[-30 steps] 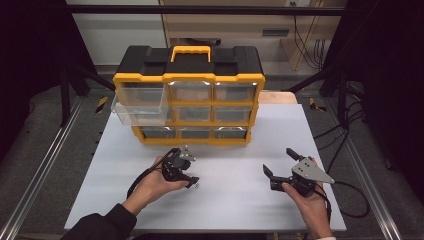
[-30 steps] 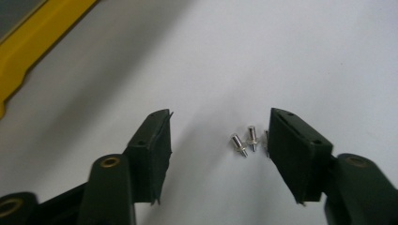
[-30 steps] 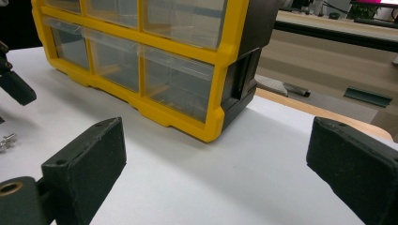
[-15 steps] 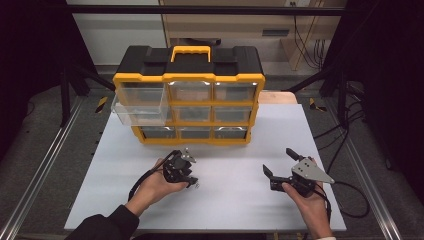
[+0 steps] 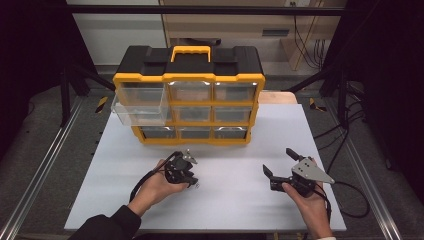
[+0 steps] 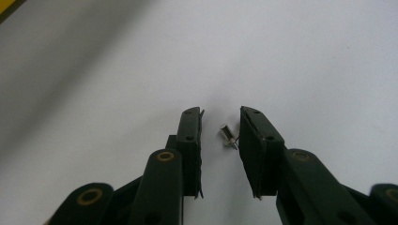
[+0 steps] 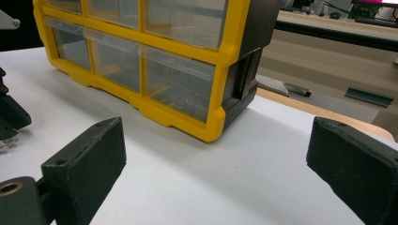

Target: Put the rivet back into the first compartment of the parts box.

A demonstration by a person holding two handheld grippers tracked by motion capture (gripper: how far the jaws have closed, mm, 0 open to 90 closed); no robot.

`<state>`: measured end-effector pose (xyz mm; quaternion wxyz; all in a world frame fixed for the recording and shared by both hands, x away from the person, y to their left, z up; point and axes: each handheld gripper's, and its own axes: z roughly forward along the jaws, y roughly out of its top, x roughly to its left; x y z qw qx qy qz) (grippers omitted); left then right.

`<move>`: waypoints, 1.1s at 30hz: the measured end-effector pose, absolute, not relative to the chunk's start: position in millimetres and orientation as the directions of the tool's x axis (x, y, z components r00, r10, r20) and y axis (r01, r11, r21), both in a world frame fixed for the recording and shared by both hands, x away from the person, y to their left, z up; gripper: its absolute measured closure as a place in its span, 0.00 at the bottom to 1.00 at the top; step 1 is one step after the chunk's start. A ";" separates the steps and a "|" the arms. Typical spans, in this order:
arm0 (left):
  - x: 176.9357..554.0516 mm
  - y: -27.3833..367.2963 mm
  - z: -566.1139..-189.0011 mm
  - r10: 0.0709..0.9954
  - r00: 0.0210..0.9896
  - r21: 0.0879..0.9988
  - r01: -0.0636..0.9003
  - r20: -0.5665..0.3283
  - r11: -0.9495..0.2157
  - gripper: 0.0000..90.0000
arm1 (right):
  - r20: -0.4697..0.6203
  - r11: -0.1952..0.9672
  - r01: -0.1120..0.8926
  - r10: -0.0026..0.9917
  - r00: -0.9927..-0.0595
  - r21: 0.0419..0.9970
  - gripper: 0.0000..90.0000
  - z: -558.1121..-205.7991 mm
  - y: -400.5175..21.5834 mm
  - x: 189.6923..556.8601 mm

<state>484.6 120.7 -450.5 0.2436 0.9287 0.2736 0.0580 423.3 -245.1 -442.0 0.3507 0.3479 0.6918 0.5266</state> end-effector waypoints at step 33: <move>479.3 124.4 -456.1 0.535 0.845 0.497 0.464 0.001 -0.733 0.83 | -0.116 0.203 0.113 0.847 -0.518 0.973 0.06 -442.7 -243.9 424.0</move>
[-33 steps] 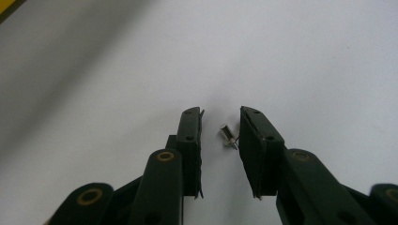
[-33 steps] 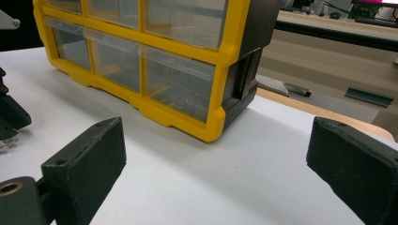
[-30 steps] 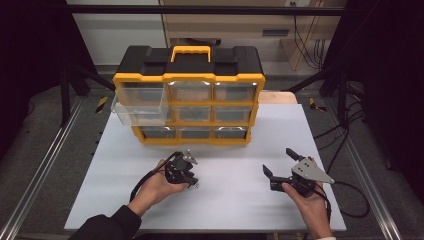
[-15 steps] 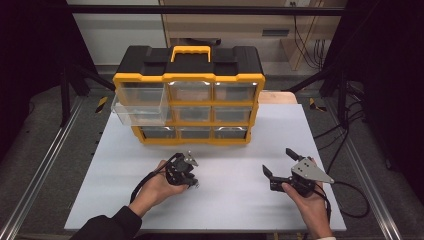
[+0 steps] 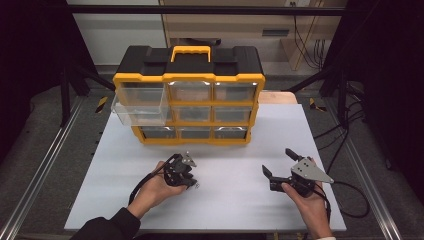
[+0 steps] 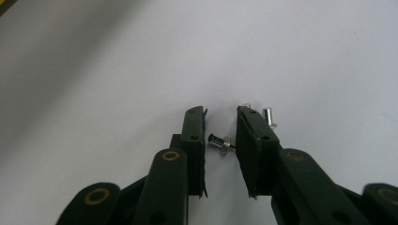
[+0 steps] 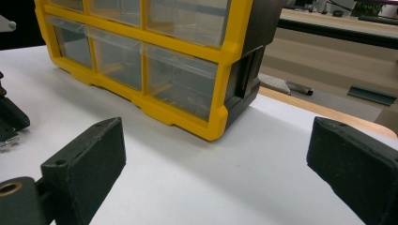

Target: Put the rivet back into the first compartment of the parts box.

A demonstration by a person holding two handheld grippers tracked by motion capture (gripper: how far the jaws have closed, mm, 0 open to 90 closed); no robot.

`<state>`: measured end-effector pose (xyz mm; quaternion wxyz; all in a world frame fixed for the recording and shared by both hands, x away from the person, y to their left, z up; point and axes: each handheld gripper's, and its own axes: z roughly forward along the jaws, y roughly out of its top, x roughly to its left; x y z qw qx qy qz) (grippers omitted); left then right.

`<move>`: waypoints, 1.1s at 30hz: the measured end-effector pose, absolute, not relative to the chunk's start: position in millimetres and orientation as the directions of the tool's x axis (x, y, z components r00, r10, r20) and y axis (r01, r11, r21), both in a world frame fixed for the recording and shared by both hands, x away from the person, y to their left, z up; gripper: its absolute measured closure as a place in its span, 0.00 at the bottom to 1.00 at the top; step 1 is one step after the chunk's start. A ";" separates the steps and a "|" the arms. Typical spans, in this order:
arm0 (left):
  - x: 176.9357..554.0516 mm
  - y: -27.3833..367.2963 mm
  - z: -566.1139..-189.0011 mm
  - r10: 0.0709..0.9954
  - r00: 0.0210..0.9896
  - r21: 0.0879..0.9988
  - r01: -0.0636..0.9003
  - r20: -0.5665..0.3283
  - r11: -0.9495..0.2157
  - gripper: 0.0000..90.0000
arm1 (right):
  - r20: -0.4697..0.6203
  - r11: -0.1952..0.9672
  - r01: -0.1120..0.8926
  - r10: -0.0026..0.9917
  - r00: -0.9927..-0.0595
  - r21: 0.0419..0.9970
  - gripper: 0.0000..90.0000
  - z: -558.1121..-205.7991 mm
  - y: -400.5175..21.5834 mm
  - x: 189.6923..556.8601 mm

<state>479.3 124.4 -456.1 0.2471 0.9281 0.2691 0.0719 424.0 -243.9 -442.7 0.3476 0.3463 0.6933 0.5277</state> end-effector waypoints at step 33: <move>483.3 131.0 -450.4 0.532 0.846 0.513 0.447 0.024 -0.733 0.92 | -0.114 0.205 0.120 0.847 -0.520 0.971 0.05 -443.1 -244.1 424.3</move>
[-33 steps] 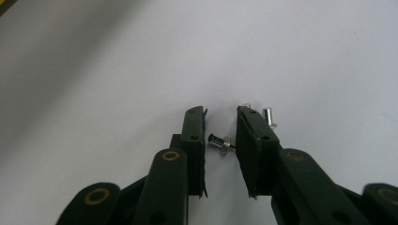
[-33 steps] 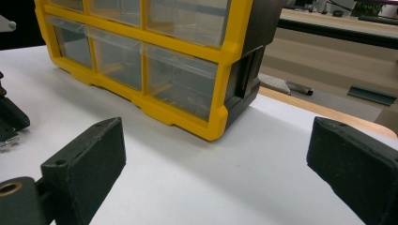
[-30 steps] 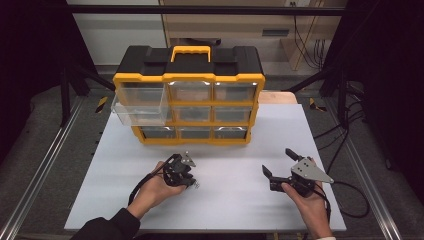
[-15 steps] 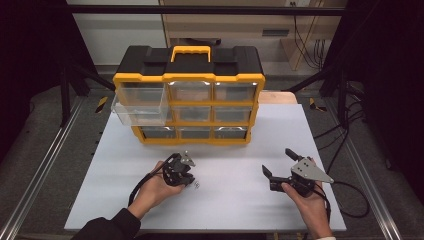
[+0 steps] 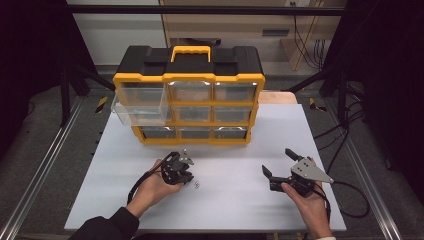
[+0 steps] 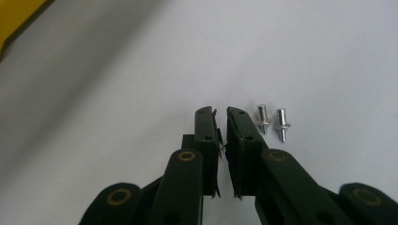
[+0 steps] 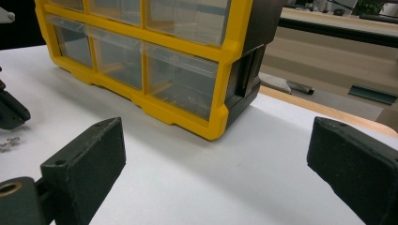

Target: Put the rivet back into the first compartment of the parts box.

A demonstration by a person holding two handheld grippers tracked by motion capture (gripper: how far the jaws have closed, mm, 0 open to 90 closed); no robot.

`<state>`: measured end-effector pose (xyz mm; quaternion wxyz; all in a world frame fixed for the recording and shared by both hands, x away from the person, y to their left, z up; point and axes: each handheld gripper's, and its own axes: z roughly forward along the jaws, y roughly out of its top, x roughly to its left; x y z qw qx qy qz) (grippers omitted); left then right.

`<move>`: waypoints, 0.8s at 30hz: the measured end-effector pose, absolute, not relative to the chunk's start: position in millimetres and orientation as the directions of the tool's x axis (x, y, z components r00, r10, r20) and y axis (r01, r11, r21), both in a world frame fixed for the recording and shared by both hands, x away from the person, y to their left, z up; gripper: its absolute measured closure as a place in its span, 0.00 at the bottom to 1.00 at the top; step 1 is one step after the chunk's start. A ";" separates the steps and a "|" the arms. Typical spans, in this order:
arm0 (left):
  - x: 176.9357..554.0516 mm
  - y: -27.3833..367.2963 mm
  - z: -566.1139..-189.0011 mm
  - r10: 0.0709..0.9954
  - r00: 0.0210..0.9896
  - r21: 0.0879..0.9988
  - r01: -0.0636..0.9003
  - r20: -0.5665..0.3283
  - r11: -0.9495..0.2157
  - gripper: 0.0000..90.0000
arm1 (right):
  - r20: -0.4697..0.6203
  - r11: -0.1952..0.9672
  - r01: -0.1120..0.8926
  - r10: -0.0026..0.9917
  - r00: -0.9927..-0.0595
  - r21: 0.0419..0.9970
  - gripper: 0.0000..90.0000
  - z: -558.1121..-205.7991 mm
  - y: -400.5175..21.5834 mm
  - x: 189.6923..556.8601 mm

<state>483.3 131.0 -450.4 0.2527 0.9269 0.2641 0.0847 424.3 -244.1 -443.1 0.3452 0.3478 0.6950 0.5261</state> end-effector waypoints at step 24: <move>485.6 139.6 -427.8 0.549 0.834 0.545 0.438 0.050 -0.715 0.92 | -0.100 0.169 0.088 0.851 -0.516 0.982 0.07 -441.4 -248.3 424.6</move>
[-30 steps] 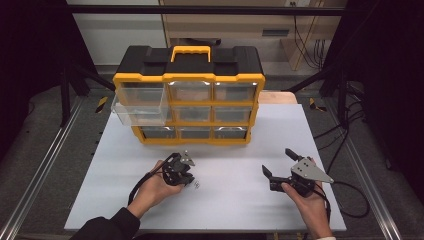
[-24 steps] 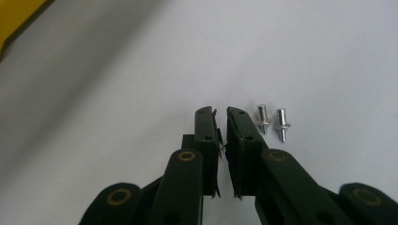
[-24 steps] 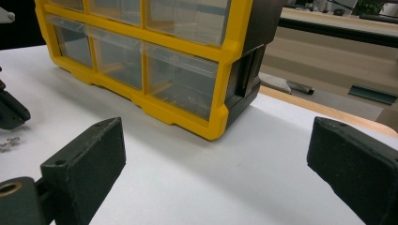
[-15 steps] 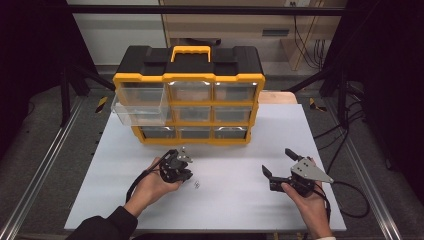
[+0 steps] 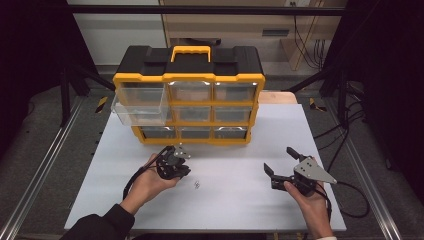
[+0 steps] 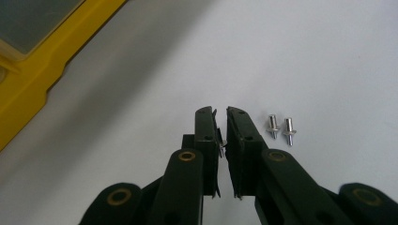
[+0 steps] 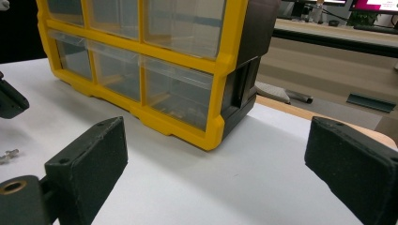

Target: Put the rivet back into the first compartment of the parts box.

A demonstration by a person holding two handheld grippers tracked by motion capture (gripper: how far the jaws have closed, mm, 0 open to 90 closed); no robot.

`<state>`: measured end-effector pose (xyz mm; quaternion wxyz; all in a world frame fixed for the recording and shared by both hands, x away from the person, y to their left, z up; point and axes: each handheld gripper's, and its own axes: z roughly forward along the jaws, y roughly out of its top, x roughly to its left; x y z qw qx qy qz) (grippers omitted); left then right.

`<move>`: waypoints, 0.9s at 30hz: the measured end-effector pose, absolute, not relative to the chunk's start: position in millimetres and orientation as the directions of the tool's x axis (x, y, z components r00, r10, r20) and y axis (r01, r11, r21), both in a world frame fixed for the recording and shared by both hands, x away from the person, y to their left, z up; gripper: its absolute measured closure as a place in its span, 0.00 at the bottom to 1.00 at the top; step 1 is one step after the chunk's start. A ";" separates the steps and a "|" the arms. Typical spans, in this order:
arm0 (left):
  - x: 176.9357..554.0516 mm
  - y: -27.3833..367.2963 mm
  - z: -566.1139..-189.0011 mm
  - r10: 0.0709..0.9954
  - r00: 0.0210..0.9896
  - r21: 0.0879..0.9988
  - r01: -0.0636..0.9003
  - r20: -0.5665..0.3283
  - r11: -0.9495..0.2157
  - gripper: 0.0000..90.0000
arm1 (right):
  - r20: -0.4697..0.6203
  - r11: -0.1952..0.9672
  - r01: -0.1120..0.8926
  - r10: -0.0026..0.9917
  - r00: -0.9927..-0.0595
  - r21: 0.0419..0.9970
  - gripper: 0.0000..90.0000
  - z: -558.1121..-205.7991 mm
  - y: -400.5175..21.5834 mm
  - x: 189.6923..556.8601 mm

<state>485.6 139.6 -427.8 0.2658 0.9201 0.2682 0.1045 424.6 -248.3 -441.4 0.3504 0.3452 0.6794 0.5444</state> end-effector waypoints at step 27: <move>478.5 140.2 -356.4 0.548 0.830 0.637 0.368 0.104 -0.677 0.92 | -0.096 0.169 0.096 0.850 -0.517 0.981 0.06 -442.7 -247.3 425.4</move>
